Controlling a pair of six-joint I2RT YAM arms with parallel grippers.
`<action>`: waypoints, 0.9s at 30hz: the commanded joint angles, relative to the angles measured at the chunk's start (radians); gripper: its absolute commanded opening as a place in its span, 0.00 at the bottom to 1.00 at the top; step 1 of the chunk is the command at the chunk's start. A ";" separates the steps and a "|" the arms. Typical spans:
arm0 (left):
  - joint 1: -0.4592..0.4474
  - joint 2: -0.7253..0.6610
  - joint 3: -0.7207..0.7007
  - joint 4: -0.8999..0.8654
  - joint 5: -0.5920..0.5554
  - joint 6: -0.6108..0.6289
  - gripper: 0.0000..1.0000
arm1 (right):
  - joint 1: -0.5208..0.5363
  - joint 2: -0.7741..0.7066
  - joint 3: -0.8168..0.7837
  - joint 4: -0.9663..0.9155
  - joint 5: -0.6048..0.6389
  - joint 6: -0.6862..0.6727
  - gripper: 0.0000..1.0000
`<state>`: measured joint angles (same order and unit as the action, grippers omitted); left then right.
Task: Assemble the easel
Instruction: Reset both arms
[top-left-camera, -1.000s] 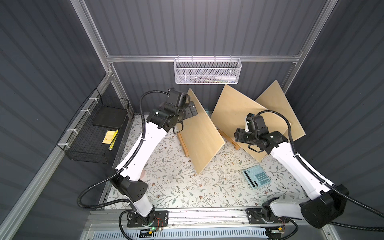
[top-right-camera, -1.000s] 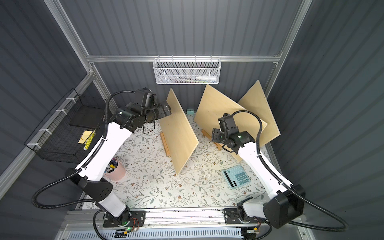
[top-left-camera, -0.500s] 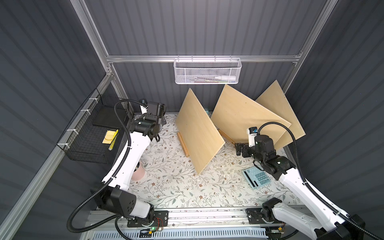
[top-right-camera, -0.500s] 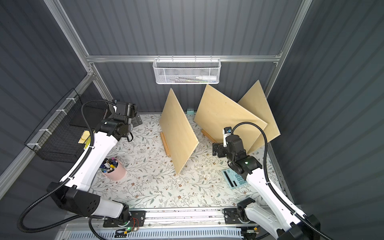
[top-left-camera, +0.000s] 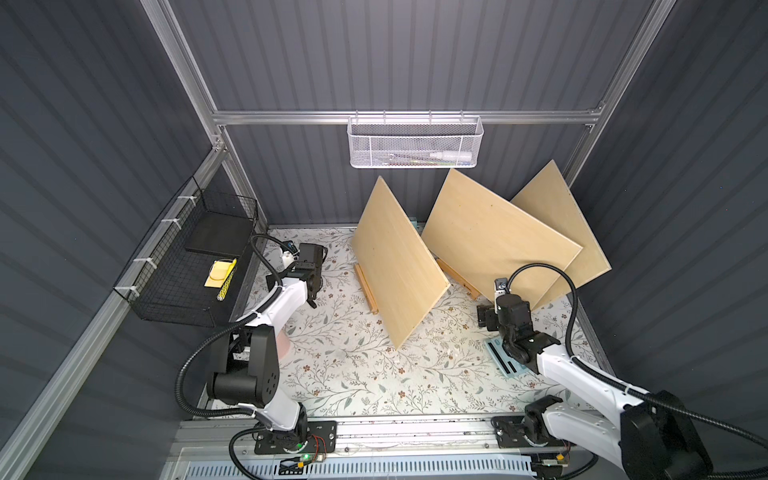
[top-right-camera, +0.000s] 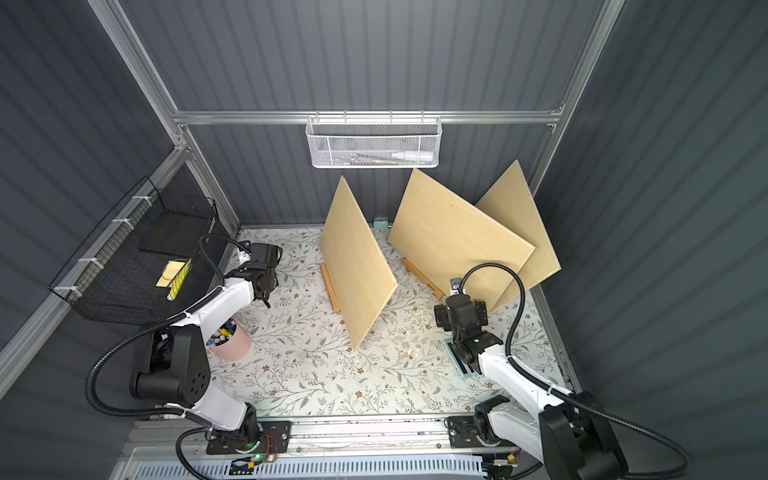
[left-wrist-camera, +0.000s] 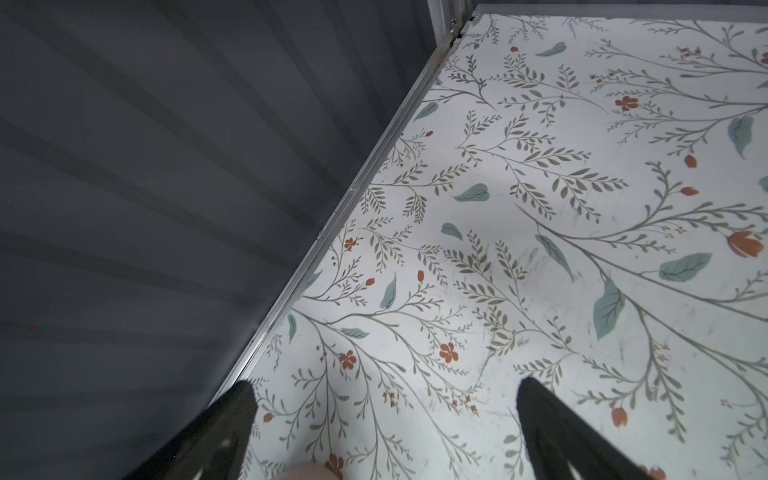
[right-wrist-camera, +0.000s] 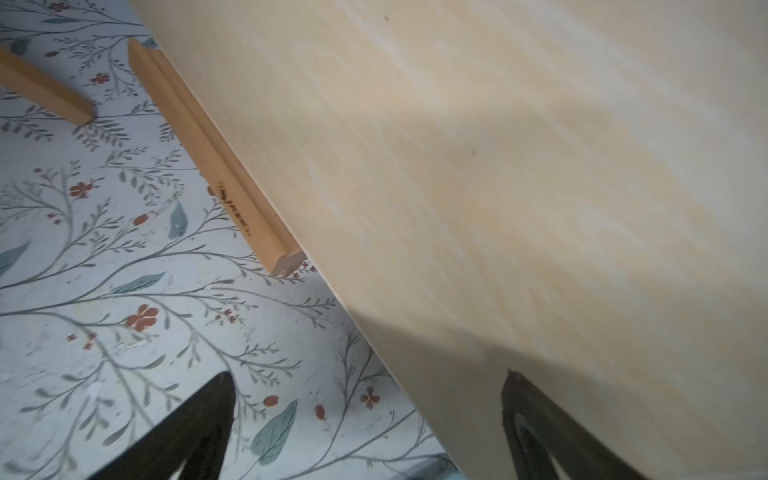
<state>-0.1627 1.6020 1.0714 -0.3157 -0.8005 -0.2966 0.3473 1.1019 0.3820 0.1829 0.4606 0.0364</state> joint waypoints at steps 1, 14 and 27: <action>0.003 0.047 -0.040 0.242 0.012 0.093 1.00 | -0.041 0.043 -0.031 0.247 0.046 0.004 0.99; 0.011 0.137 -0.207 0.538 0.096 0.166 1.00 | -0.208 0.357 0.194 0.252 -0.274 -0.065 0.99; 0.017 0.156 -0.255 0.616 0.126 0.175 1.00 | -0.268 0.336 0.167 0.276 -0.632 -0.179 0.99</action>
<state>-0.1551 1.7435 0.8410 0.2481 -0.6888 -0.1360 0.0986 1.4433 0.5430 0.4755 -0.0013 -0.0841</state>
